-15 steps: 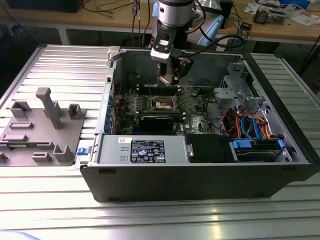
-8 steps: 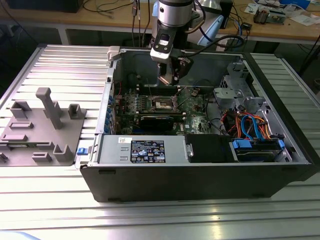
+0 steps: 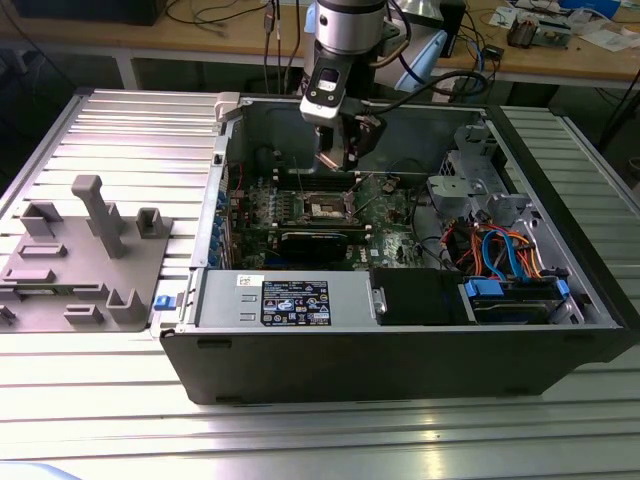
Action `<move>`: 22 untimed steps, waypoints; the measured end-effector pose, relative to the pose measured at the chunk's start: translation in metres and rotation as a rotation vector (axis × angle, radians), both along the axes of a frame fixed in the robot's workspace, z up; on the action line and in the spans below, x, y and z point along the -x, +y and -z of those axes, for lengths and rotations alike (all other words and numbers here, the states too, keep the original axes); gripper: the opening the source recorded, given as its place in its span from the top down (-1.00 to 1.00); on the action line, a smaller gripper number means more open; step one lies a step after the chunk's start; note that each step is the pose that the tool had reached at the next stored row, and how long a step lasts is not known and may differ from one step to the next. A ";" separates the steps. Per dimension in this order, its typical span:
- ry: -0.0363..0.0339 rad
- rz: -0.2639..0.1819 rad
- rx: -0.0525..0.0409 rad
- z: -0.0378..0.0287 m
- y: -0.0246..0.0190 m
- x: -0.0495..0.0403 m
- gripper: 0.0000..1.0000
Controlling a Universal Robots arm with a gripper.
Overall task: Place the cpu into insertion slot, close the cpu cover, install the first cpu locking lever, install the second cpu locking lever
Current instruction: 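Place the cpu into insertion slot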
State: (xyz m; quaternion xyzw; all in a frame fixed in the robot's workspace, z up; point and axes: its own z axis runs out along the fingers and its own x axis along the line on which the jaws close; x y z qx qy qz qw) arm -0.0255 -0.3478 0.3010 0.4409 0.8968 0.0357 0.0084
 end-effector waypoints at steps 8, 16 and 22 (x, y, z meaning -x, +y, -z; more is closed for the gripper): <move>0.0000 0.003 0.0002 0.0083 0.0000 0.0000 -0.08; 0.0000 0.020 0.0046 0.0091 0.0000 0.0000 -0.08; 0.0001 0.032 0.0048 0.0096 0.0000 0.0000 -0.08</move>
